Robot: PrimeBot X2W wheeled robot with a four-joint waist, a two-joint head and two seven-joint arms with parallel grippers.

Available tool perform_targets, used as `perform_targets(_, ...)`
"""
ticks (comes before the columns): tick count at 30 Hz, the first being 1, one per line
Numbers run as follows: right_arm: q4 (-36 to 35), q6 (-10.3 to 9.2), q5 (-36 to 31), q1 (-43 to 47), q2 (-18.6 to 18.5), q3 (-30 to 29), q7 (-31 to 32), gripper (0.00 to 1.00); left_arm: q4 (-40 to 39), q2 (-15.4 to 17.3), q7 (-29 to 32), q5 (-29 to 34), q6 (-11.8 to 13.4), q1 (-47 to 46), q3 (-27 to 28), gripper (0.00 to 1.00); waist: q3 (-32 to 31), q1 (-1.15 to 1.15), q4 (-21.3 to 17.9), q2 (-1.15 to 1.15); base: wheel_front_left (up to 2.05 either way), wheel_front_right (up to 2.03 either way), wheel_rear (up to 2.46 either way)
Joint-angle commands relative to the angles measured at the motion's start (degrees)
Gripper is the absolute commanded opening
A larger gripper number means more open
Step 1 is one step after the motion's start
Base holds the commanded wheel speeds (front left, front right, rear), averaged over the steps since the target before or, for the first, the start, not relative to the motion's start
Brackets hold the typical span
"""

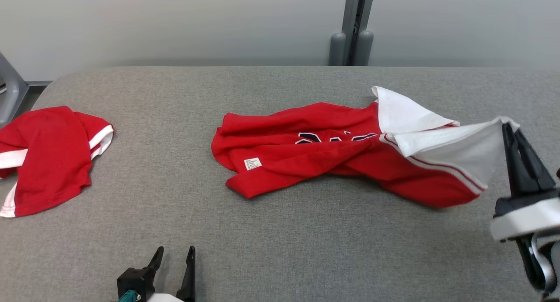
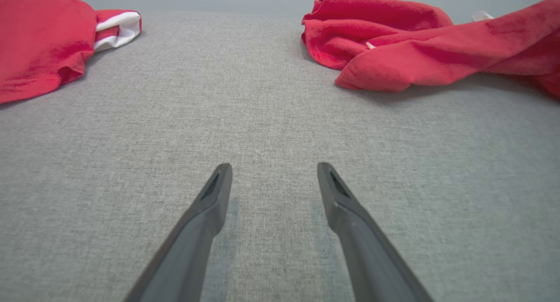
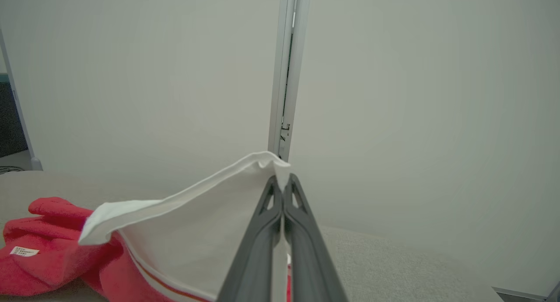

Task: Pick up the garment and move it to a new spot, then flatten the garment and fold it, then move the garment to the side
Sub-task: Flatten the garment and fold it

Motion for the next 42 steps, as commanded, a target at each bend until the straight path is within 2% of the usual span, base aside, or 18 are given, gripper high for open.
perform_targets(1, 0.63, -0.02, -0.55, 2.21, 0.31, -0.43, -0.02, 0.00, -0.16, 0.24, -0.03, 0.29, 0.02, 0.40, 0.38, 1.00, -0.02, 0.00, -0.44, 0.00, 0.00, 0.00, 0.00)
perform_targets(2, 1.39, -0.02, -0.69, 3.52, 0.68, -0.52, -0.03, 0.22, -0.17, 0.24, -0.03, 0.47, -0.02, 0.45, 0.46, 1.00, 0.03, 0.00, -0.74, 0.00, 0.00, 0.00, 0.00)
perform_targets(3, 2.33, -0.02, -0.71, 4.81, 0.86, -0.31, -0.02, 0.52, -0.20, 0.24, -0.03, 0.53, -0.06, 0.43, 0.55, 1.00, 0.07, 0.00, -0.99, 0.00, 0.00, 0.00, 0.00)
perform_targets(4, 3.14, -0.02, 0.13, 5.52, 1.24, -0.40, -0.03, 1.00, -0.19, 0.23, -0.03, 0.66, -0.14, 0.40, 0.70, 1.00, 0.09, 0.00, -1.26, 0.00, 0.00, 0.00, 0.00)
perform_targets(11, 1.34, -0.02, 1.98, 7.78, 3.61, -4.44, -0.02, 1.00, -0.27, 0.22, -0.03, 1.53, -0.28, 0.22, 1.77, 1.00, 0.05, 0.00, -3.26, 0.00, 0.00, 0.00, 0.00)
perform_targets(15, -0.64, -0.02, 0.58, 7.00, 4.98, -6.83, -0.02, 1.00, -0.27, 0.23, -0.03, 1.74, -0.42, -0.20, 2.33, 1.00, -0.02, 0.00, -4.55, 0.00, 0.00, 0.00, 0.00)
perform_targets(26, 0.03, -0.01, -0.81, 4.68, 8.71, -4.39, -0.02, 1.00, -0.56, 0.25, -0.03, 1.75, -0.41, -4.63, 2.20, 1.00, 2.79, 0.00, -6.40, 0.00, 0.00, 0.00, 0.00)
perform_targets(42, 0.94, -0.02, -0.45, 0.95, 8.96, -2.16, -0.01, 1.00, 6.97, 1.38, -0.03, 7.44, -5.06, -18.54, 2.97, 1.00, 9.85, 0.00, -9.23, 0.00, 0.00, 0.00, 0.00)
